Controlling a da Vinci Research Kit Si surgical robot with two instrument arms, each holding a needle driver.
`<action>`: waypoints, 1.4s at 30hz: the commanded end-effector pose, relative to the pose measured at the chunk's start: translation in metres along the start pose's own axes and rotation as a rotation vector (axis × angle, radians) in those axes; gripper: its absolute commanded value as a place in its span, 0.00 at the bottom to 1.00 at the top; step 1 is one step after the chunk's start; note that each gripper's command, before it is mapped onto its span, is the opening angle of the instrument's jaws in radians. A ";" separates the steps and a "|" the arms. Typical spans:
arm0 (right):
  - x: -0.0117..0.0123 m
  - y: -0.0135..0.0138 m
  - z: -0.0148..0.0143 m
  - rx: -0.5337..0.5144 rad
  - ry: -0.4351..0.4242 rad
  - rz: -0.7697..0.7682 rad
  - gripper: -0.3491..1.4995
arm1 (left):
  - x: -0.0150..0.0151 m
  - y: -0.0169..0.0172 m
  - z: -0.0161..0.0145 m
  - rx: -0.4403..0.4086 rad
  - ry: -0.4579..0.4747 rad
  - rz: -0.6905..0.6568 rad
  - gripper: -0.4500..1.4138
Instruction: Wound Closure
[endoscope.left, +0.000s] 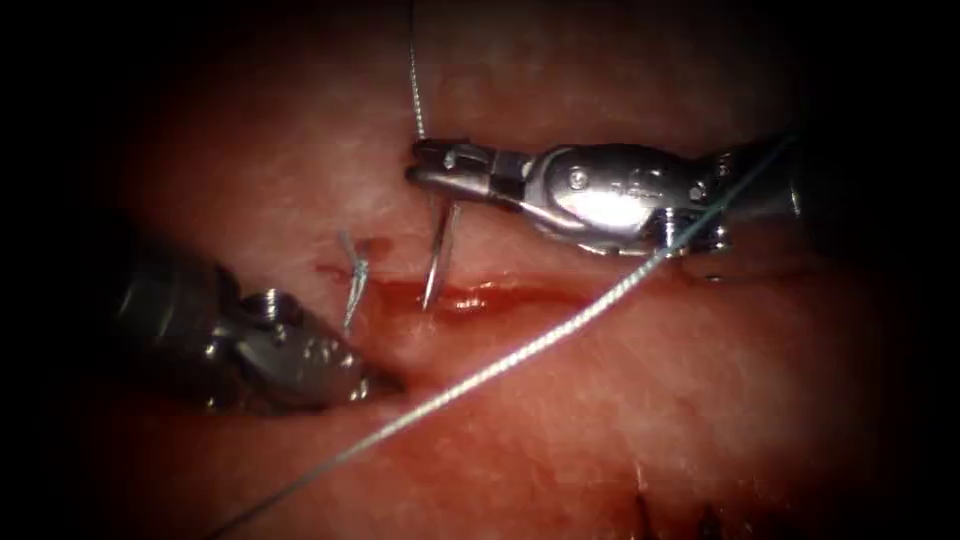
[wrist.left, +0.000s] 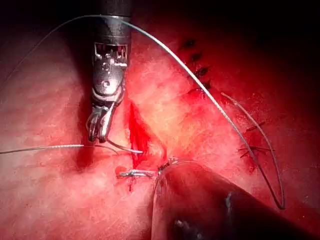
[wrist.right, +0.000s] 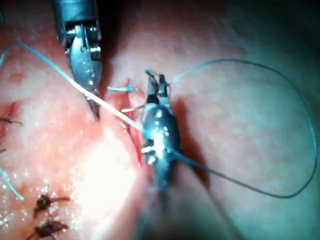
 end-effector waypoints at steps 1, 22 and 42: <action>-0.0007 -0.0011 0.0007 0.007 0.002 0.032 0.00 | -0.0005 0.0009 0.0009 -0.003 -0.002 -0.001 0.00; -0.0015 -0.0067 0.0008 0.133 -0.133 0.591 0.00 | -0.0008 0.0005 0.0009 0.003 -0.003 0.003 0.00; -0.0049 -0.0103 -0.0014 0.169 -0.175 0.847 0.48 | -0.0009 0.0010 -0.0028 0.012 0.053 0.044 0.00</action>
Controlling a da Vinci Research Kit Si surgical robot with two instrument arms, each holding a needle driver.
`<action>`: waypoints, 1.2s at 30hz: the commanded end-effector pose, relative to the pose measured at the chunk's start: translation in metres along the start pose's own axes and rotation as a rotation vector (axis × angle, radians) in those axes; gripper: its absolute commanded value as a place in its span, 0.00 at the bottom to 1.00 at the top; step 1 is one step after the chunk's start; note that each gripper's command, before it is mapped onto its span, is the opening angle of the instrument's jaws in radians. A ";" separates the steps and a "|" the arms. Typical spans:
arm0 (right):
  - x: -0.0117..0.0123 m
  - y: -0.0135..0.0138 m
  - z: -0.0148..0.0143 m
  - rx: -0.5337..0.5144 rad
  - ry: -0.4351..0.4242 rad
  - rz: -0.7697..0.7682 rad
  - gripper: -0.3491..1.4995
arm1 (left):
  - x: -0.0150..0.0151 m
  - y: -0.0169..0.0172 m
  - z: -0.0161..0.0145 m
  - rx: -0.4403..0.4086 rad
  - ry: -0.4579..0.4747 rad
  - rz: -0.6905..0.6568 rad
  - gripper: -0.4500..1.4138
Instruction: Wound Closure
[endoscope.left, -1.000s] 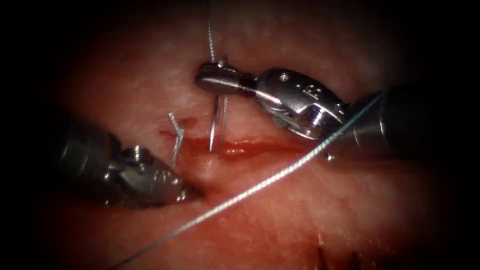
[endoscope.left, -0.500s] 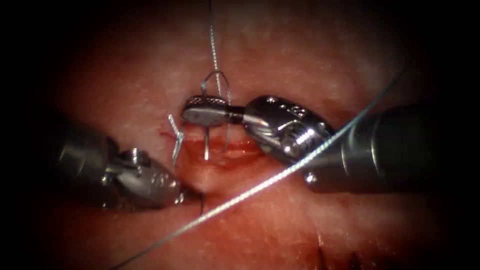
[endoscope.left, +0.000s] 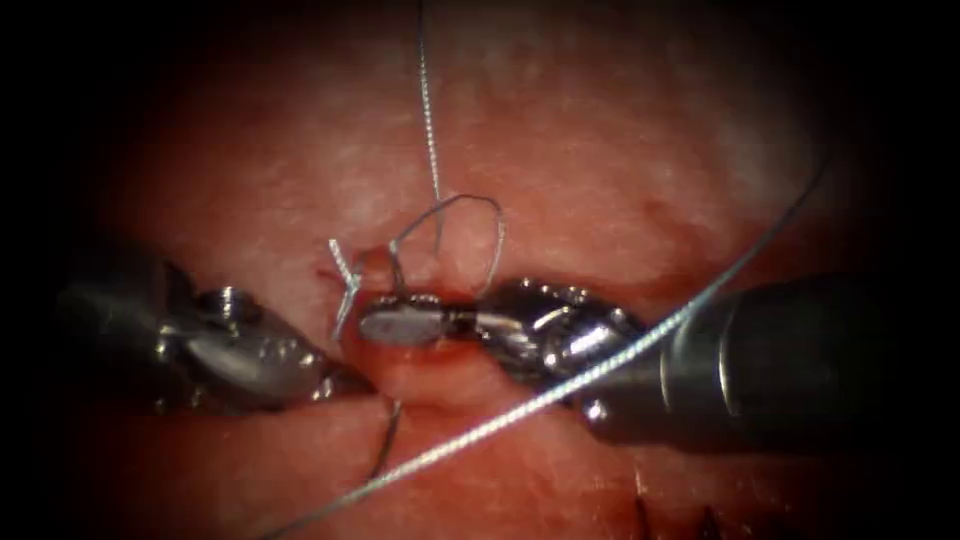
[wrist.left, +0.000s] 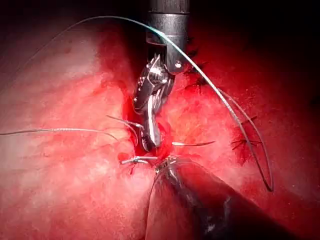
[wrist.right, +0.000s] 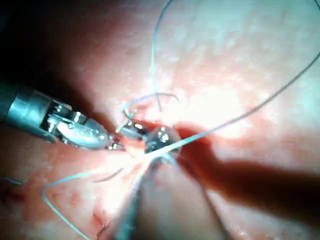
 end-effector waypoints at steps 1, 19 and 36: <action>-0.0005 0.0009 -0.0001 -0.035 0.019 -0.079 0.55 | -0.0005 0.0012 0.0002 -0.003 0.014 0.015 0.00; 0.0016 0.0038 -0.0036 -0.205 0.062 -0.563 0.90 | 0.0008 0.0018 -0.0022 0.041 0.286 0.198 0.24; 0.0014 0.0033 -0.0036 -0.180 0.049 -0.601 0.87 | 0.0028 0.0017 0.0001 -0.037 0.486 0.194 0.00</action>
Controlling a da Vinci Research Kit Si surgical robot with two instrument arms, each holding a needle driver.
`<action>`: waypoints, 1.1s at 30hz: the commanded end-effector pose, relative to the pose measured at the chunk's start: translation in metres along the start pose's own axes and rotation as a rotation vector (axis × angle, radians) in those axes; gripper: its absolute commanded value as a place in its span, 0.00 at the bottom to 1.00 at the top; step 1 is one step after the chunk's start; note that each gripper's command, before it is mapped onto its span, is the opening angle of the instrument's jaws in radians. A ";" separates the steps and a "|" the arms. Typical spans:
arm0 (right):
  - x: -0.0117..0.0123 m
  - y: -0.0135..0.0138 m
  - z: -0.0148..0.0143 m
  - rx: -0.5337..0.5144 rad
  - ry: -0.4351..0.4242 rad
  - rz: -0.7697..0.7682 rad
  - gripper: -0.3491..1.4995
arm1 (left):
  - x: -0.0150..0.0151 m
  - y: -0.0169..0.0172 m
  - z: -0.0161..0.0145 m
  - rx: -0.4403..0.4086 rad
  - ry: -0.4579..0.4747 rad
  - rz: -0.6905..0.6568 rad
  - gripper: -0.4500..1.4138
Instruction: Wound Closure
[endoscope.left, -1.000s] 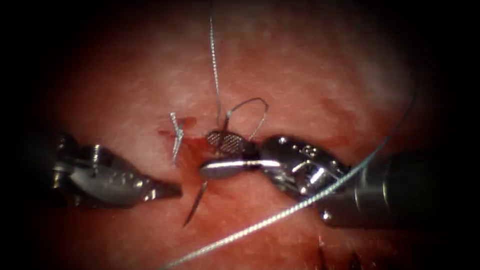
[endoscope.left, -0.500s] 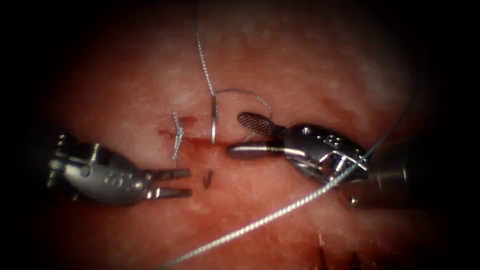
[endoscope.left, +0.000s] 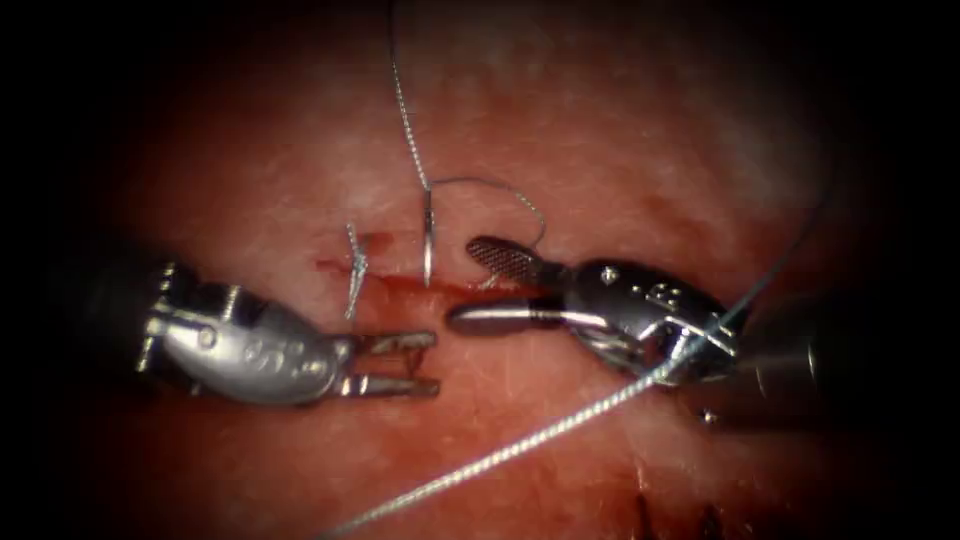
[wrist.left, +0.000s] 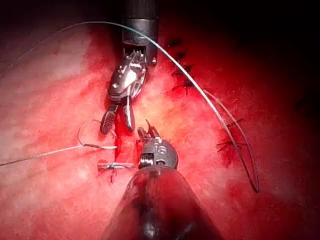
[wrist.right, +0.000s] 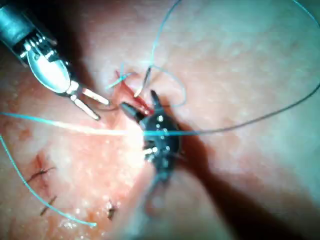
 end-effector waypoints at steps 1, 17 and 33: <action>-0.0009 -0.0007 0.0006 0.004 0.003 0.004 0.87 | -0.0008 0.0007 0.0003 -0.007 0.014 -0.014 0.00; -0.0008 -0.0027 -0.0009 0.138 0.001 -0.030 0.85 | 0.0024 0.0018 -0.0020 -0.407 0.196 -0.574 0.00; 0.0002 -0.0072 -0.0009 0.267 -0.048 -0.266 0.85 | 0.0100 0.0037 -0.0082 -0.563 0.198 -0.701 0.00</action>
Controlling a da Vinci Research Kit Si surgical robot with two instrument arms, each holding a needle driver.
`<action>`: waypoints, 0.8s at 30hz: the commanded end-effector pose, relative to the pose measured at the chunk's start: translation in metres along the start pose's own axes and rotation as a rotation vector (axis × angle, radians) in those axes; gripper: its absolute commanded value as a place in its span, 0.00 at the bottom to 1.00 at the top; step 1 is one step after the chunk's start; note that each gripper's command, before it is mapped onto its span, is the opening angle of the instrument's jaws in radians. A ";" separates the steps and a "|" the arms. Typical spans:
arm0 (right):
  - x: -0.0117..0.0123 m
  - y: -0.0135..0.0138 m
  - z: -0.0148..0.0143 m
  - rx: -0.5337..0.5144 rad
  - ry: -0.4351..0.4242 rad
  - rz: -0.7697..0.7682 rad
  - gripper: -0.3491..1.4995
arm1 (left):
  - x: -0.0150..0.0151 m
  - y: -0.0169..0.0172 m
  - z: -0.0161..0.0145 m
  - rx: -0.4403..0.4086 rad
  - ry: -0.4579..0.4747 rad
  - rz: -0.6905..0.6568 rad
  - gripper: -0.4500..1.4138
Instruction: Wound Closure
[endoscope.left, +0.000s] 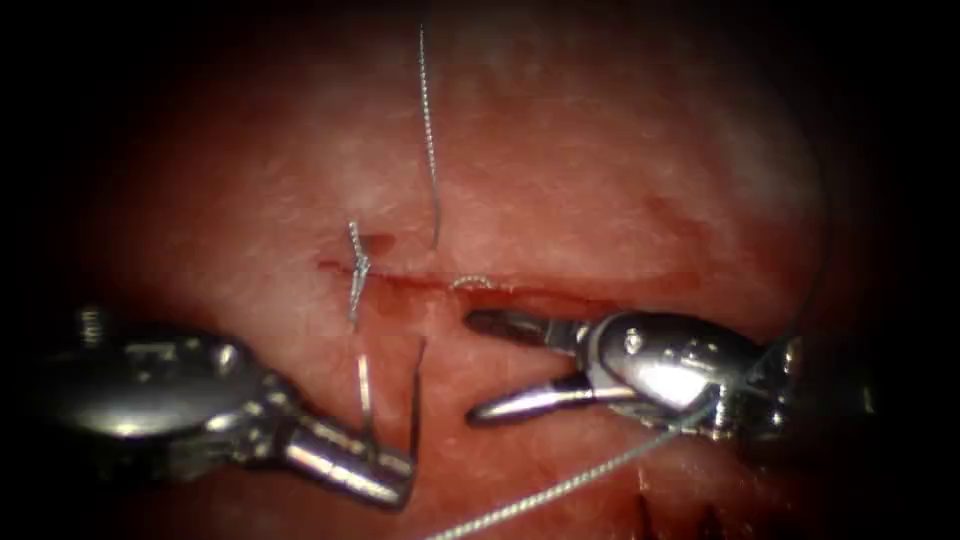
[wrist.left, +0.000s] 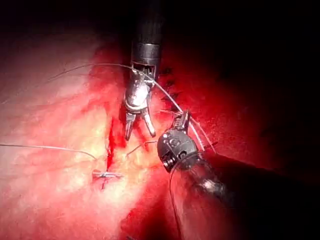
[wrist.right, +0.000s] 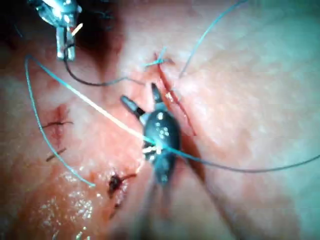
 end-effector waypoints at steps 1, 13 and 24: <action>-0.0006 -0.0009 0.0013 0.007 -0.008 -0.014 0.85 | -0.0011 0.0005 0.0005 -0.002 -0.002 -0.008 0.00; -0.0022 0.0022 0.0043 -0.107 -0.069 -0.084 0.85 | -0.0004 0.0020 -0.0003 0.030 0.018 0.079 0.00; -0.0065 0.0019 0.0066 -0.101 -0.171 -0.117 0.83 | 0.0033 0.0034 -0.0031 0.148 0.063 0.180 0.00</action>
